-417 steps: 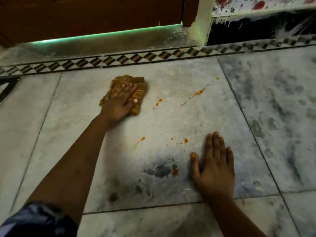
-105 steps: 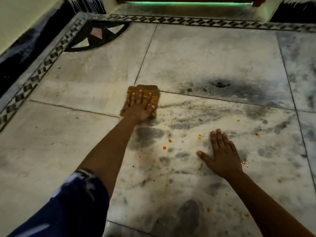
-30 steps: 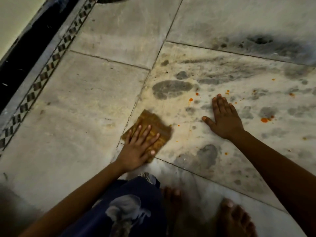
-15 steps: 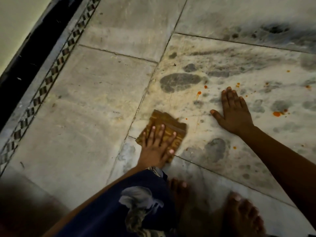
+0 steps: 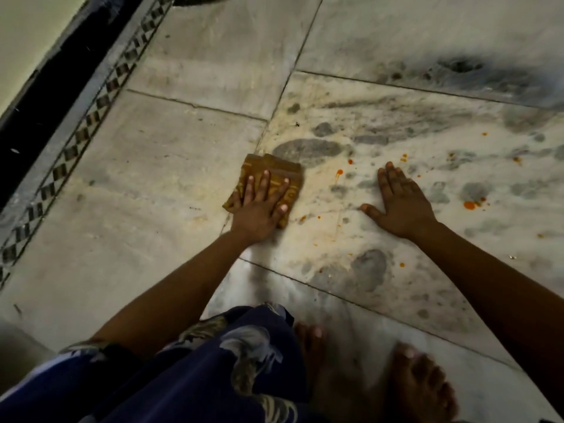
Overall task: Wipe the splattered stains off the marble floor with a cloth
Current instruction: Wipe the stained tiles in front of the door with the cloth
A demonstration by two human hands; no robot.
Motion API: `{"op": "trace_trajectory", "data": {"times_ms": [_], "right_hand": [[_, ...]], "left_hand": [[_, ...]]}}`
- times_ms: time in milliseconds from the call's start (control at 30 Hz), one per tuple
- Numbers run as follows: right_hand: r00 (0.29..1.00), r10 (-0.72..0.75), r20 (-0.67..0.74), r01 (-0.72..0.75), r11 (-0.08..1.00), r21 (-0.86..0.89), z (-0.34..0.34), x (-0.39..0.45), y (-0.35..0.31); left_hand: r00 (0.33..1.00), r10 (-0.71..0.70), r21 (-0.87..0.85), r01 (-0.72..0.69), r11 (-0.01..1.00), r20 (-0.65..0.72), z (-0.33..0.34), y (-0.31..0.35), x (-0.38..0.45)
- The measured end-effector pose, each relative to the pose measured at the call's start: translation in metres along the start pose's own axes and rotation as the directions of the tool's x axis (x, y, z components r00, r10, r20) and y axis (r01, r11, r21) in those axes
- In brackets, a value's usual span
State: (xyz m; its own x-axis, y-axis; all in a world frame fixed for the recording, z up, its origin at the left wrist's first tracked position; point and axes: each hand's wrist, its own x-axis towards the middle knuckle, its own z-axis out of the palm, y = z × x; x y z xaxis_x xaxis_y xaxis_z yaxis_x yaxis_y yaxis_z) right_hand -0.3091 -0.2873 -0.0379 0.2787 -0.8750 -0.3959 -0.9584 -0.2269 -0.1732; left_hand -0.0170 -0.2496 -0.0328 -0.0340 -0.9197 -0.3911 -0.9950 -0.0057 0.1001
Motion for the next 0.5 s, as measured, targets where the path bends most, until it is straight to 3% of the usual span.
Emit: {"op": "trace_trajectory", "data": {"times_ms": [100, 200, 367, 433, 500], "right_hand": [[1.000, 0.011, -0.005, -0.011, 1.000, -0.003, 0.001, 0.000, 0.001], [1.000, 0.006, -0.021, -0.006, 1.000, 0.011, 0.004, 0.000, 0.001], [0.999, -0.003, -0.053, 0.004, 1.000, 0.027, 0.009, 0.000, 0.003], [0.998, -0.013, -0.057, 0.015, 0.999, 0.037, 0.010, 0.001, 0.004], [0.998, -0.013, -0.061, 0.016, 0.999, 0.042, 0.010, 0.002, 0.005]], "left_hand": [[0.979, 0.200, 0.118, -0.195, 0.974, -0.032, 0.021, 0.035, -0.037], [0.917, 0.366, 0.173, -0.339, 0.925, -0.159, 0.036, 0.040, -0.075], [0.925, 0.251, 0.131, -0.222, 0.966, -0.286, 0.013, 0.014, -0.018], [0.964, 0.149, 0.033, -0.146, 0.989, -0.219, -0.004, 0.019, 0.023], [0.979, 0.131, 0.049, -0.125, 0.991, -0.153, -0.012, 0.027, 0.051]]}}
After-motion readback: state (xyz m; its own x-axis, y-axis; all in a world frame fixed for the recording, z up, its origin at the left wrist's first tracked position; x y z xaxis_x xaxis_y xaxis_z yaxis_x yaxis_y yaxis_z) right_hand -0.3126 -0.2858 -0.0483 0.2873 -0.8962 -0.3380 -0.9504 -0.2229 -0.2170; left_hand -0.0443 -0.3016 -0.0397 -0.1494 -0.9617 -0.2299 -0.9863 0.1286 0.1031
